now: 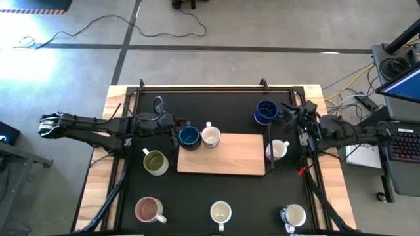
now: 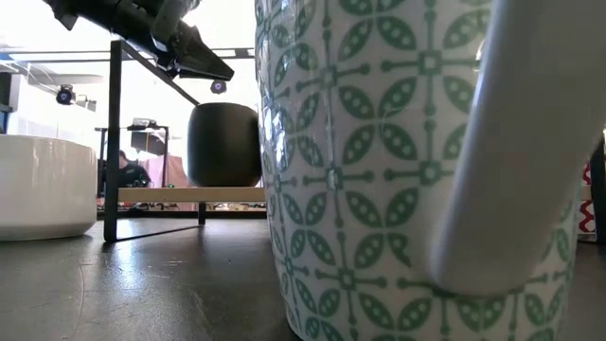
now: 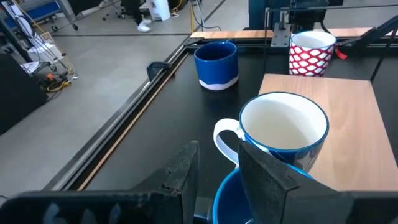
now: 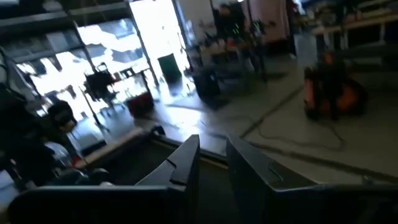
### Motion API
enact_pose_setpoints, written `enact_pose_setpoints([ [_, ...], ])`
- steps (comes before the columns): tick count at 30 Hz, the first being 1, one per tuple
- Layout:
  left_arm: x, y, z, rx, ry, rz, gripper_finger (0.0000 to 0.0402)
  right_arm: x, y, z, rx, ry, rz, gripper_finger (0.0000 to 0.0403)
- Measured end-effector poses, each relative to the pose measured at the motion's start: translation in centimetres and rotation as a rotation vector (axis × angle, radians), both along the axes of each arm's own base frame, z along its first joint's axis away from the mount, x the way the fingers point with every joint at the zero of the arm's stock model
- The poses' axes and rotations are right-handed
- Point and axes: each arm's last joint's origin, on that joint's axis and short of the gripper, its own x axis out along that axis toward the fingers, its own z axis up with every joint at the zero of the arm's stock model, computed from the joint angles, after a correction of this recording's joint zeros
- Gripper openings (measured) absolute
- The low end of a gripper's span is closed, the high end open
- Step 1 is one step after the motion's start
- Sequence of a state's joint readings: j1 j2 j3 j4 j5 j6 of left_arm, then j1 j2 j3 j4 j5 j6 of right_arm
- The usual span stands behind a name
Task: Place coffee mugs
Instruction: Put the dark blue mug on the shelf
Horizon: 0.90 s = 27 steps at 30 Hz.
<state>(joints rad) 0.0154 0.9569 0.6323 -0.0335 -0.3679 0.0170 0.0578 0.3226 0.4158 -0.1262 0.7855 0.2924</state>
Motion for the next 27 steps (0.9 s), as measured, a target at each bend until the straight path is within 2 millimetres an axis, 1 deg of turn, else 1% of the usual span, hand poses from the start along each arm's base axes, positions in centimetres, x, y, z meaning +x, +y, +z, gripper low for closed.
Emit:
enact_pose_setpoints([
  [6,-0.1,0.0,-0.2,0.0,0.02,0.0,0.0096,-0.4,-0.2,3.0,0.147,0.121,-0.05,0.0072],
  [11,-0.1,0.0,-0.3,-0.001,0.032,0.0,0.0096,-0.1,-0.5,4.4,0.242,0.19,-0.093,0.0102],
  [16,-0.1,0.0,-0.4,-0.001,0.039,0.0,0.0096,3.4,-1.0,3.7,0.311,0.339,-0.056,0.0137],
  [17,-0.1,0.0,-0.4,-0.001,0.04,0.0,0.0096,3.8,-1.2,3.5,0.32,0.356,-0.065,0.0141],
  [22,-0.3,0.0,-0.6,-0.01,0.063,0.004,0.0096,5.3,-2.7,3.6,0.372,0.422,-0.055,0.0148],
  [27,-0.4,0.0,-1.0,-0.018,0.1,0.007,0.0096,6.0,-4.9,4.0,0.472,0.445,-0.038,0.0148],
])
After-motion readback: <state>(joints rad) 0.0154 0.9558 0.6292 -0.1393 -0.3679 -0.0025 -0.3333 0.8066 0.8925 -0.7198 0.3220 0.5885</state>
